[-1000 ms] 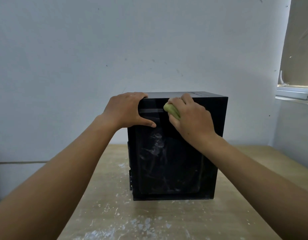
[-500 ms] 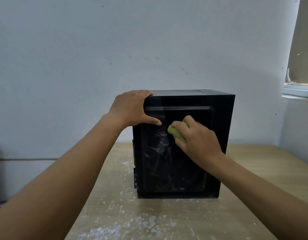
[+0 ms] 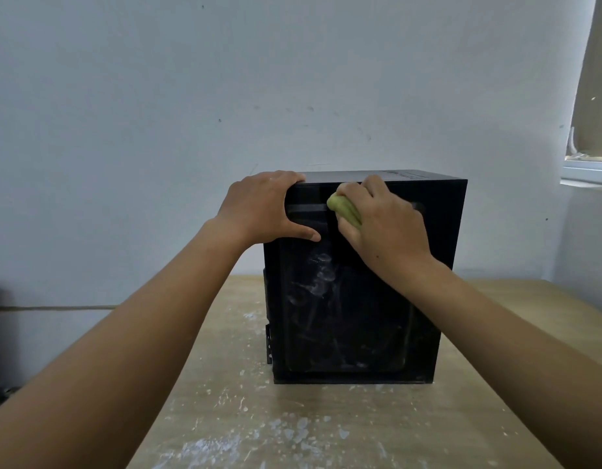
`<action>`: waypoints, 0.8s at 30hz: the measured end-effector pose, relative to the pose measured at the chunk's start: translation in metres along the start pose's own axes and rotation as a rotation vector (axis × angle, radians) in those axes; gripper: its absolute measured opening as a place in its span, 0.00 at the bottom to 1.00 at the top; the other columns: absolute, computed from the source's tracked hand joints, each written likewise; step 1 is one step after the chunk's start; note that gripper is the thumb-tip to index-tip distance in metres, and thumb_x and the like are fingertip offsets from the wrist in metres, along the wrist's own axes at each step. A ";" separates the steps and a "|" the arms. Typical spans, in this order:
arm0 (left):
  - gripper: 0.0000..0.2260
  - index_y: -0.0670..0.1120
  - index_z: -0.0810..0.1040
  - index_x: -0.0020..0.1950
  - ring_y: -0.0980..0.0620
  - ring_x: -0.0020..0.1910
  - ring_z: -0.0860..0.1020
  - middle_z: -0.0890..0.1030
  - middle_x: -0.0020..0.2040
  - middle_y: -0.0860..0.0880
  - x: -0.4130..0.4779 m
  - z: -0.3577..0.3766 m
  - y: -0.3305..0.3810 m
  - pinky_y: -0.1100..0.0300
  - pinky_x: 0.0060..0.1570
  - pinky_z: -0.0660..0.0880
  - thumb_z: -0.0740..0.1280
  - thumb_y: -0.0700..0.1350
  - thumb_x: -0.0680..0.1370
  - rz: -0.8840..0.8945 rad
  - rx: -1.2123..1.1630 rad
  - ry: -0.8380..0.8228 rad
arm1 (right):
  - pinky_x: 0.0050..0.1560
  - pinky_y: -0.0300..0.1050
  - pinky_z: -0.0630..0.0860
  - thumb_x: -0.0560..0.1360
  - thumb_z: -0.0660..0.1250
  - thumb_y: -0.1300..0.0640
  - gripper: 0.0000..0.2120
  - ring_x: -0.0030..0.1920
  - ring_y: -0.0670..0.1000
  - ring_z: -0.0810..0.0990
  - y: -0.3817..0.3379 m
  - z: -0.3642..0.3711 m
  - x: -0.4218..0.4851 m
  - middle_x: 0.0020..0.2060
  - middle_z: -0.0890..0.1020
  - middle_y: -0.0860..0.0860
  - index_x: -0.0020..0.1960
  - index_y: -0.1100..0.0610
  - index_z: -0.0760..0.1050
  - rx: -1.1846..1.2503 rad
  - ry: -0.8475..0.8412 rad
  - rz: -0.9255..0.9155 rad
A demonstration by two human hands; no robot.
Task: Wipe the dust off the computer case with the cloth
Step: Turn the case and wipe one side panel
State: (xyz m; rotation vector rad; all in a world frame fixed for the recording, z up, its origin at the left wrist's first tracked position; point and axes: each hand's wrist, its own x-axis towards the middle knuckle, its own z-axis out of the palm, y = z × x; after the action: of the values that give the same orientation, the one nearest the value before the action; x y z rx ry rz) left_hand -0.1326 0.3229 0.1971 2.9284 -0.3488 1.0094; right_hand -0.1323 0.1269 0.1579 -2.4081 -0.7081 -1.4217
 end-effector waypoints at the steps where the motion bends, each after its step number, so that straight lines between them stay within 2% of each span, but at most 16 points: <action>1: 0.46 0.53 0.67 0.73 0.51 0.66 0.72 0.75 0.68 0.55 0.000 0.000 0.000 0.55 0.59 0.69 0.73 0.72 0.61 0.001 0.001 -0.001 | 0.29 0.42 0.68 0.76 0.66 0.50 0.14 0.37 0.53 0.76 -0.001 0.002 -0.004 0.48 0.75 0.53 0.59 0.54 0.75 0.007 0.013 -0.008; 5: 0.45 0.53 0.67 0.73 0.51 0.65 0.73 0.75 0.68 0.55 0.000 0.000 0.000 0.55 0.59 0.70 0.72 0.72 0.61 0.010 -0.001 0.009 | 0.25 0.40 0.68 0.72 0.71 0.52 0.16 0.34 0.49 0.74 -0.004 0.012 -0.028 0.46 0.74 0.52 0.58 0.54 0.75 0.010 -0.067 -0.074; 7: 0.46 0.52 0.67 0.73 0.50 0.66 0.73 0.75 0.68 0.55 0.000 0.000 -0.001 0.54 0.59 0.70 0.72 0.72 0.61 0.013 0.007 0.016 | 0.23 0.43 0.71 0.71 0.73 0.53 0.16 0.34 0.50 0.75 -0.005 0.019 -0.047 0.45 0.74 0.51 0.57 0.53 0.75 -0.015 -0.154 -0.115; 10: 0.46 0.52 0.67 0.73 0.51 0.66 0.73 0.75 0.68 0.55 0.000 0.000 0.000 0.54 0.59 0.70 0.72 0.73 0.61 0.024 0.013 0.016 | 0.22 0.42 0.70 0.70 0.74 0.52 0.17 0.34 0.51 0.77 -0.002 0.024 -0.060 0.45 0.74 0.50 0.56 0.52 0.76 -0.019 -0.220 -0.129; 14: 0.45 0.51 0.68 0.72 0.52 0.67 0.71 0.74 0.68 0.54 0.000 0.003 -0.003 0.55 0.59 0.69 0.73 0.71 0.62 0.021 -0.024 0.042 | 0.28 0.47 0.75 0.75 0.69 0.49 0.15 0.34 0.49 0.75 0.000 0.011 -0.034 0.46 0.73 0.49 0.59 0.51 0.74 0.031 -0.152 -0.079; 16: 0.46 0.51 0.66 0.73 0.53 0.70 0.67 0.71 0.71 0.54 -0.005 0.009 -0.005 0.54 0.63 0.69 0.74 0.70 0.62 0.021 -0.093 0.084 | 0.31 0.46 0.74 0.76 0.66 0.48 0.14 0.36 0.50 0.74 0.000 0.001 -0.015 0.48 0.73 0.50 0.60 0.51 0.74 0.043 -0.097 -0.043; 18: 0.49 0.50 0.60 0.77 0.53 0.75 0.61 0.62 0.77 0.53 -0.015 0.020 -0.006 0.54 0.68 0.66 0.76 0.67 0.62 0.003 -0.223 0.168 | 0.34 0.45 0.71 0.77 0.65 0.49 0.14 0.40 0.54 0.76 0.001 -0.008 0.002 0.51 0.74 0.52 0.61 0.51 0.73 0.042 -0.056 -0.012; 20: 0.55 0.49 0.48 0.80 0.53 0.78 0.54 0.52 0.80 0.52 -0.029 0.036 -0.003 0.57 0.70 0.60 0.77 0.64 0.63 -0.052 -0.380 0.249 | 0.36 0.45 0.70 0.78 0.64 0.48 0.14 0.42 0.57 0.77 0.003 -0.013 0.019 0.53 0.73 0.52 0.62 0.51 0.73 0.050 -0.040 0.021; 21: 0.58 0.48 0.44 0.80 0.53 0.79 0.52 0.49 0.81 0.51 -0.036 0.044 0.000 0.57 0.72 0.59 0.77 0.63 0.64 -0.094 -0.453 0.273 | 0.37 0.45 0.69 0.78 0.63 0.48 0.14 0.43 0.57 0.77 0.002 -0.014 0.025 0.53 0.73 0.52 0.62 0.51 0.72 0.060 -0.044 0.034; 24: 0.61 0.51 0.38 0.80 0.54 0.77 0.57 0.54 0.80 0.51 -0.053 0.067 0.010 0.56 0.73 0.61 0.79 0.61 0.63 -0.262 -0.693 0.271 | 0.37 0.45 0.67 0.78 0.63 0.48 0.15 0.43 0.57 0.76 -0.007 -0.011 0.028 0.54 0.73 0.52 0.62 0.52 0.72 0.043 -0.076 0.018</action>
State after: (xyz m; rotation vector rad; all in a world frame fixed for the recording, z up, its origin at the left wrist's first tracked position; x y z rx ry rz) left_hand -0.1349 0.3179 0.1117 2.1269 -0.2317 0.9773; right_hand -0.1330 0.1351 0.1873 -2.4408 -0.7244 -1.3006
